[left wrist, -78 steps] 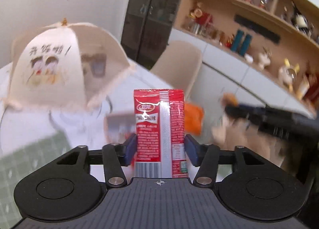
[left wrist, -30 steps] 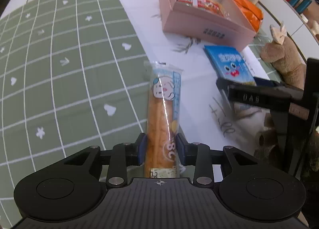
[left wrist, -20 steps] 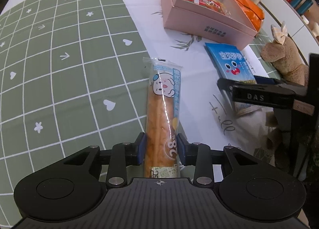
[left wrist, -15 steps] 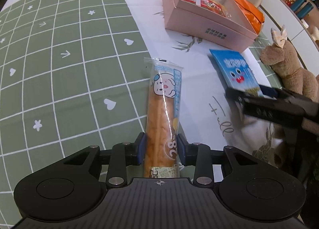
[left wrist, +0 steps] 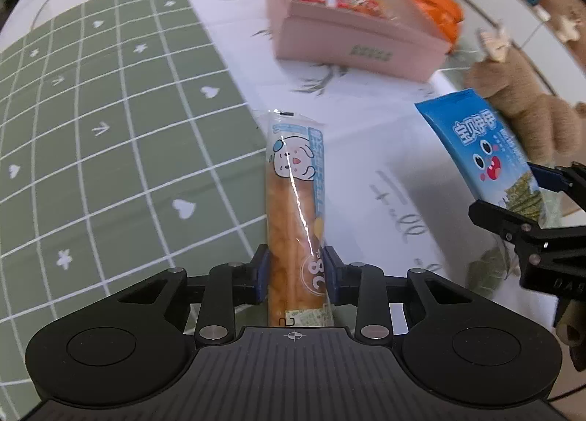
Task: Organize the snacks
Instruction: 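Place the bread roll and seaweed packet into the pink box with both grippers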
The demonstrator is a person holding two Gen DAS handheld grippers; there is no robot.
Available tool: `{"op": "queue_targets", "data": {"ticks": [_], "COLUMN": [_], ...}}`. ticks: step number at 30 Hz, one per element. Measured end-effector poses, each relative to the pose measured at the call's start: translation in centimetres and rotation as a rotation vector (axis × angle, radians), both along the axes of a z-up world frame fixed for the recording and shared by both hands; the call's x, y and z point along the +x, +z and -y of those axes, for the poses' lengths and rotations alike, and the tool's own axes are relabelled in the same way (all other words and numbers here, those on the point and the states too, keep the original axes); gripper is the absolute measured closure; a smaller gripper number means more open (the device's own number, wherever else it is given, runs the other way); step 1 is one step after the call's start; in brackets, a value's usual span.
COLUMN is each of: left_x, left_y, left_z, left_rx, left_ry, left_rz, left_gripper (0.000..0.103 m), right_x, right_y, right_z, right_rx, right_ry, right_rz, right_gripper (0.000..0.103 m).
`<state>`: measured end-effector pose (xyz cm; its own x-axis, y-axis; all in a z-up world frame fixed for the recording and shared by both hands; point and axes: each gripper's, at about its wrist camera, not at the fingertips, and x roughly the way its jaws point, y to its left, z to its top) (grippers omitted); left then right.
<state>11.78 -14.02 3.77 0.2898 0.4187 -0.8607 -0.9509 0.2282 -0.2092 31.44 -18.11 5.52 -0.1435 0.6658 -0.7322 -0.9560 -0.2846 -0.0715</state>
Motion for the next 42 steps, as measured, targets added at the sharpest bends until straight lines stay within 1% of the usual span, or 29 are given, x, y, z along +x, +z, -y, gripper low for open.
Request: {"op": "queue_targets", "data": {"ticks": [2, 4, 6, 7, 9, 11, 13, 14, 15, 16, 17, 18, 20, 22, 23, 24, 25, 26, 28, 29, 31, 32, 34, 39, 40, 42], "left_x": [0.0, 0.0, 0.0, 0.3, 0.9, 1.7, 2.6, 3.3, 4.0, 4.5, 4.8, 4.7, 4.2, 2.8, 1.7, 1.0, 0.1, -0.7, -1.1, -1.1, -1.4, -1.6, -1.7, -1.4, -1.2, -0.2], "left_y": [0.7, 2.4, 6.2, 8.3, 13.3, 17.9, 21.4, 22.5, 23.3, 23.3, 22.7, 21.5, 18.7, 16.0, 14.5, 13.4, 12.2, 11.2, 9.4, 8.6, 6.8, 5.9, 4.2, 1.4, 0.7, -0.6], "left_z": [0.3, -0.1, -1.0, -1.5, -2.9, -5.4, -8.7, -10.5, -13.1, -15.5, -18.2, -20.8, -23.2, -23.8, -23.6, -23.1, -22.4, -21.2, -18.7, -17.3, -14.7, -13.3, -10.6, -4.8, -3.7, -2.3], "left_rx": [0.044, 0.089, 0.167, 0.212, 0.305, 0.364, 0.398, 0.401, 0.383, 0.347, 0.285, 0.225, 0.198, 0.196, 0.177, 0.164, 0.166, 0.182, 0.205, 0.207, 0.195, 0.193, 0.197, 0.225, 0.229, 0.234], "left_ry": [-0.022, -0.043, -0.076, -0.104, -0.173, -0.23, -0.269, -0.292, -0.321, -0.331, -0.32, -0.273, -0.191, -0.141, -0.118, -0.102, -0.088, -0.077, -0.077, -0.076, -0.074, -0.074, -0.069, -0.021, -0.009, -0.023], "left_rz": [0.027, 0.059, 0.123, 0.143, 0.163, 0.183, 0.191, 0.191, 0.188, 0.189, 0.196, 0.207, 0.21, 0.24, 0.268, 0.282, 0.279, 0.254, 0.208, 0.2, 0.189, 0.174, 0.122, 0.022, 0.008, -0.029], "left_gripper": [0.069, 0.07, 0.07, 0.07, 0.07, 0.07, 0.069, 0.069, 0.067, 0.065, 0.065, 0.066, 0.068, 0.068, 0.068, 0.068, 0.068, 0.068, 0.068, 0.068, 0.068, 0.068, 0.068, 0.068, 0.068, 0.068], "right_x": [0.7, 1.6, 2.7, 3.3, 4.4, 5.2, 5.4, 5.4, 5.2, 4.8, 4.4, 4.1, 3.8, 4.1, 4.5, 5.0, 5.6, 6.1, 6.5, 6.5, 6.2, 5.8, 4.9, 2.7, 2.1, 1.1], "right_y": [0.8, 2.2, 4.5, 6.3, 10.0, 13.9, 17.2, 18.5, 19.7, 20.4, 20.8, 20.8, 19.3, 16.0, 14.2, 12.3, 10.5, 9.0, 6.5, 5.5, 3.8, 3.1, 2.4, 0.1, -0.7, -2.2], "right_z": [0.3, 0.6, 0.6, 0.5, 0.0, -1.3, -3.7, -5.2, -7.0, -8.7, -10.7, -13.2, -17.6, -21.3, -22.4, -23.0, -23.0, -22.6, -21.2, -20.5, -18.4, -17.3, -15.0, -8.8, -7.7, -6.0], "right_rx": [0.007, 0.046, 0.122, 0.18, 0.294, 0.393, 0.442, 0.45, 0.458, 0.462, 0.448, 0.404, 0.283, 0.141, 0.073, 0.008, -0.036, -0.062, -0.089, -0.095, -0.089, -0.08, -0.06, -0.065, -0.068, -0.078], "right_ry": [-0.01, -0.025, -0.039, -0.05, -0.068, -0.076, -0.075, -0.079, -0.078, -0.085, -0.106, -0.136, -0.153, -0.171, -0.188, -0.208, -0.217, -0.224, -0.244, -0.247, -0.251, -0.241, -0.218, -0.188, -0.191, -0.185], "right_rz": [-0.027, -0.05, -0.063, -0.067, -0.082, -0.115, -0.155, -0.174, -0.194, -0.2, -0.205, -0.222, -0.278, -0.34, -0.362, -0.384, -0.407, -0.421, -0.399, -0.375, -0.297, -0.255, -0.206, -0.21, -0.2, -0.161], "right_gripper": [0.023, 0.023, 0.023, 0.023, 0.023, 0.022, 0.022, 0.022, 0.022, 0.022, 0.02, 0.017, 0.016, 0.016, 0.016, 0.016, 0.016, 0.017, 0.017, 0.017, 0.017, 0.017, 0.017, 0.016, 0.017, 0.017]}}
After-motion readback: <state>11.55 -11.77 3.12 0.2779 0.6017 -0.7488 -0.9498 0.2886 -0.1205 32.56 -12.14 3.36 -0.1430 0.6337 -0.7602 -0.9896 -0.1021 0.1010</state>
